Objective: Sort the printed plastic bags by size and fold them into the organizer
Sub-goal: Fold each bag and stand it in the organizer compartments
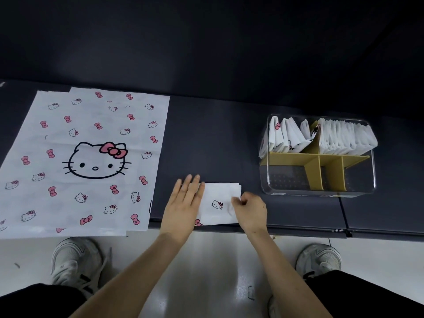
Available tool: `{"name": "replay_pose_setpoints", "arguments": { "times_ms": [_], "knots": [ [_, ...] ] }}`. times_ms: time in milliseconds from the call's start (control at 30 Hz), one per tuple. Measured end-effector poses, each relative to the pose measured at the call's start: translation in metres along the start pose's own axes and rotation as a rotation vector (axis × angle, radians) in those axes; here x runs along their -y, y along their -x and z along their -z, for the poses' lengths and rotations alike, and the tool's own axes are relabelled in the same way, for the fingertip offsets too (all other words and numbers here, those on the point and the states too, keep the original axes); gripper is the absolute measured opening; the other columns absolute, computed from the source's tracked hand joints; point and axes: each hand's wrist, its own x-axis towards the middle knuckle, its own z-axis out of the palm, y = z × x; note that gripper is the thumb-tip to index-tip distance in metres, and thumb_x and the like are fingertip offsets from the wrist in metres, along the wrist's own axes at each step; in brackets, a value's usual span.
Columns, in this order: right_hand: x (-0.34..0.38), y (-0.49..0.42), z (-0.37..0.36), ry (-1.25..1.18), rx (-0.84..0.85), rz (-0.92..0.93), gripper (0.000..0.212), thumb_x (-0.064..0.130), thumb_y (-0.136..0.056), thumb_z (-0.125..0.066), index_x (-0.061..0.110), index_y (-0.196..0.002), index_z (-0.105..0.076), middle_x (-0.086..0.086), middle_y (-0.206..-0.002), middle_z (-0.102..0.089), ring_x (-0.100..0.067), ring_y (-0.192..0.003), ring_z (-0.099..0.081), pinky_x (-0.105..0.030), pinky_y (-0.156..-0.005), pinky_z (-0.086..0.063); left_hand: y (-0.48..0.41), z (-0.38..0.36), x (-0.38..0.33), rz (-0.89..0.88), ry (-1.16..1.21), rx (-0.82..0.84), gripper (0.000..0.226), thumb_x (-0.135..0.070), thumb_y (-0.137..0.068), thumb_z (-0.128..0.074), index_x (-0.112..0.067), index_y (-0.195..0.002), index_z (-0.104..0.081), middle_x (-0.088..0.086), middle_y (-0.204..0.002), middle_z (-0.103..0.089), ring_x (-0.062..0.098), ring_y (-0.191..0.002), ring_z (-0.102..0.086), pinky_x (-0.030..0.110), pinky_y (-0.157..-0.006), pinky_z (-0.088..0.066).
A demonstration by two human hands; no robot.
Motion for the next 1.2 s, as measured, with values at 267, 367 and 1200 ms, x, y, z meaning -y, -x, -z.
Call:
{"name": "replay_pose_setpoints", "arguments": {
  "times_ms": [267,367,1200],
  "knots": [
    [0.002,0.001,0.0,0.008,-0.001,-0.006,0.04,0.013,-0.086,-0.054,0.014,-0.058,-0.027,0.0,-0.053,-0.032,-0.017,-0.053,-0.028,-0.025,-0.049,-0.026,0.012,0.003,0.018,-0.058,0.277,0.233,0.053,-0.018,-0.091,-0.029,0.001,-0.139,-0.041,0.012,-0.145,-0.043,0.024,-0.134,-0.042,0.031,-0.114,-0.013],
    [0.001,0.002,-0.001,0.015,-0.013,0.002,0.041,0.013,-0.087,-0.054,0.014,-0.058,-0.024,0.0,-0.053,-0.03,-0.014,-0.05,-0.024,-0.024,-0.048,-0.024,0.013,0.003,0.017,-0.01,0.369,0.243,0.056,-0.019,-0.089,-0.029,0.0,-0.14,-0.041,0.011,-0.146,-0.041,0.023,-0.136,-0.037,0.033,-0.115,-0.012],
    [-0.009,-0.011,-0.004,0.669,-0.029,0.642,0.047,0.034,-0.101,-0.027,0.013,-0.125,-0.061,-0.006,-0.126,-0.062,-0.027,-0.116,-0.059,-0.044,-0.095,-0.048,0.016,-0.003,0.004,0.055,0.226,0.27,0.052,-0.043,-0.101,-0.019,-0.021,-0.145,-0.034,0.006,-0.152,-0.032,0.017,-0.142,-0.019,0.04,-0.115,-0.014]
  ]
}}
